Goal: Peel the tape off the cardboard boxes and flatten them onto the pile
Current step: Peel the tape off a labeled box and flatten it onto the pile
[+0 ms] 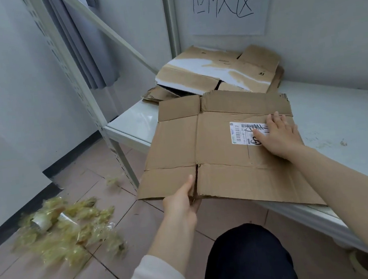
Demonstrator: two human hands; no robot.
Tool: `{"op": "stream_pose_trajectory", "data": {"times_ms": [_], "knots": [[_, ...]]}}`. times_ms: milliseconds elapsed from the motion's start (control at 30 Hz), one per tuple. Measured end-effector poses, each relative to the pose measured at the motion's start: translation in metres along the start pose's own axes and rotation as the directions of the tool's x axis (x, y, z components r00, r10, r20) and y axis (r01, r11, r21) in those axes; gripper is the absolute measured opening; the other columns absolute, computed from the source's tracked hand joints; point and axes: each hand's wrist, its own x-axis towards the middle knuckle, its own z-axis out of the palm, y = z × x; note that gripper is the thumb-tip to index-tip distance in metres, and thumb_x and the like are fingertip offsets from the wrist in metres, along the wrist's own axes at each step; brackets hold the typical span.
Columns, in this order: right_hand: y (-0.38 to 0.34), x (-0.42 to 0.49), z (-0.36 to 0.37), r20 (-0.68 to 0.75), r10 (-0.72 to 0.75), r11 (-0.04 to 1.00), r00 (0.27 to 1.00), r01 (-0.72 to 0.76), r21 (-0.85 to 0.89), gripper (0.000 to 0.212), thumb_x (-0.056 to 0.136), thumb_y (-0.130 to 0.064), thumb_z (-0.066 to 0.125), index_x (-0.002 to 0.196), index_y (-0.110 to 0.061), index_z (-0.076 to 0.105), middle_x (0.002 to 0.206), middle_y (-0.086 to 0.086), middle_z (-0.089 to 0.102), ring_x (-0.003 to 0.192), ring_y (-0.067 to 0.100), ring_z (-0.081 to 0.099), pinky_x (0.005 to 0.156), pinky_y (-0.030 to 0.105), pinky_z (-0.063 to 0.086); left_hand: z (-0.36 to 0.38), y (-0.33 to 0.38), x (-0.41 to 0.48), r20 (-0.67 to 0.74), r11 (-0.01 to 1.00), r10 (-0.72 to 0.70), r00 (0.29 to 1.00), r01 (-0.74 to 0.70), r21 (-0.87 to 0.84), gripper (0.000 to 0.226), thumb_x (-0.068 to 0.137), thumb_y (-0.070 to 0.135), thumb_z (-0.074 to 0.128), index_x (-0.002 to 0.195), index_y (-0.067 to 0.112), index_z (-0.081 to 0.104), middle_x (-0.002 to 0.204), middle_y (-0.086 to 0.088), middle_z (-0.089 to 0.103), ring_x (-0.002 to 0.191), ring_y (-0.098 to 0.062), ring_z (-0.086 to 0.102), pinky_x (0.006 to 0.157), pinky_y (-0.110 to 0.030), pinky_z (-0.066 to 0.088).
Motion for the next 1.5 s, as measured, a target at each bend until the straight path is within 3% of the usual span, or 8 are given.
{"op": "stream_pose_trajectory", "data": {"times_ms": [267, 467, 600, 800, 933, 1233, 1367, 1500], "knots": [[0.009, -0.041, -0.047, 0.071, 0.127, 0.868, 0.989, -0.146, 0.474, 0.090, 0.085, -0.056, 0.048, 0.148, -0.015, 0.000, 0.156, 0.013, -0.003, 0.144, 0.030, -0.001, 0.116, 0.047, 0.008, 0.010, 0.048, -0.049, 0.238, 0.972, 0.225, 0.945, -0.200, -0.126, 0.025, 0.085, -0.001, 0.058, 0.110, -0.003, 0.060, 0.068, -0.005, 0.071, 0.056, -0.012, 0.069, 0.048, -0.019, 0.053], [-0.005, -0.080, -0.106, 0.215, 0.032, 0.319, 0.976, -0.214, 0.923, 0.053, 0.080, -0.049, 0.059, 0.123, -0.019, 0.051, 0.106, -0.005, 0.068, 0.092, 0.014, 0.066, 0.072, 0.028, 0.052, 0.042, 0.099, -0.068, 0.435, 0.951, 0.304, 0.848, -0.244, -0.191, 0.036, 0.091, 0.005, 0.051, 0.061, 0.002, 0.072, 0.060, -0.003, 0.070, 0.049, -0.008, 0.066, 0.046, -0.016, 0.052], [-0.009, -0.060, -0.119, 0.191, 0.056, 0.026, 0.980, -0.192, 0.981, 0.034, 0.077, -0.027, 0.068, 0.108, -0.015, 0.063, 0.090, 0.001, 0.072, 0.062, 0.011, 0.070, 0.048, 0.023, 0.054, 0.084, 0.130, -0.035, 0.416, 0.922, 0.387, 0.823, -0.345, -0.176, 0.029, 0.087, 0.008, 0.060, 0.115, -0.001, 0.060, 0.087, -0.005, 0.068, 0.059, -0.009, 0.069, 0.053, -0.018, 0.054], [-0.023, 0.031, -0.122, 0.057, 0.325, 0.097, 0.944, -0.093, 0.991, 0.043, 0.081, -0.014, 0.068, 0.119, -0.002, 0.054, 0.100, 0.006, 0.059, 0.066, 0.012, 0.054, 0.055, 0.026, 0.046, 0.171, 0.151, 0.070, 0.400, 0.948, 0.285, 0.871, -0.319, 0.018, 0.007, 0.089, 0.009, 0.059, 0.090, 0.001, 0.059, 0.075, -0.008, 0.066, 0.049, -0.013, 0.066, 0.040, -0.021, 0.051], [-0.022, 0.102, -0.116, 0.045, 0.361, 0.176, 0.932, -0.115, 0.978, 0.050, 0.077, -0.016, 0.073, 0.119, 0.002, 0.053, 0.111, 0.012, 0.060, 0.080, 0.025, 0.056, 0.062, 0.032, 0.046, 0.220, 0.157, 0.140, 0.313, 0.939, 0.302, 0.901, -0.337, 0.063, 0.044, 0.087, 0.011, 0.063, 0.128, 0.001, 0.049, 0.100, -0.010, 0.064, 0.073, -0.017, 0.061, 0.041, -0.022, 0.052], [-0.007, 0.173, -0.046, -0.060, 0.398, 0.624, 0.916, -0.222, 0.749, 0.047, 0.072, -0.031, 0.077, 0.101, 0.004, 0.063, 0.104, 0.020, 0.065, 0.097, 0.036, 0.059, 0.079, 0.037, 0.049, 0.236, 0.125, 0.238, 0.078, 0.741, 0.411, 0.908, -0.383, 0.552, 0.067, 0.070, 0.028, 0.078, 0.123, -0.003, 0.052, 0.117, -0.015, 0.060, 0.107, -0.034, 0.057, 0.094, -0.040, 0.049], [-0.012, 0.178, -0.038, -0.091, 0.412, 0.717, 0.907, -0.261, 0.646, 0.041, 0.079, -0.038, 0.069, 0.086, 0.001, 0.059, 0.104, 0.020, 0.063, 0.097, 0.036, 0.057, 0.066, 0.031, 0.036, 0.243, 0.117, 0.215, 0.001, 0.613, 0.591, 0.806, -0.451, 0.648, 0.091, 0.080, 0.023, 0.072, 0.144, -0.007, 0.014, 0.144, -0.022, 0.034, 0.128, -0.033, 0.041, 0.103, -0.036, 0.036], [-0.015, 0.185, -0.033, -0.051, 0.495, 0.729, 0.867, -0.383, 0.568, 0.056, 0.079, -0.044, 0.064, 0.111, 0.001, 0.056, 0.120, 0.019, 0.054, 0.113, 0.035, 0.048, 0.080, 0.033, 0.041, 0.243, 0.109, 0.203, 0.084, 0.471, 0.642, 0.762, -0.479, 0.741, 0.099, 0.085, 0.028, 0.065, 0.147, -0.001, -0.007, 0.156, -0.019, -0.003, 0.143, -0.033, 0.008, 0.116, -0.038, 0.017]]}}
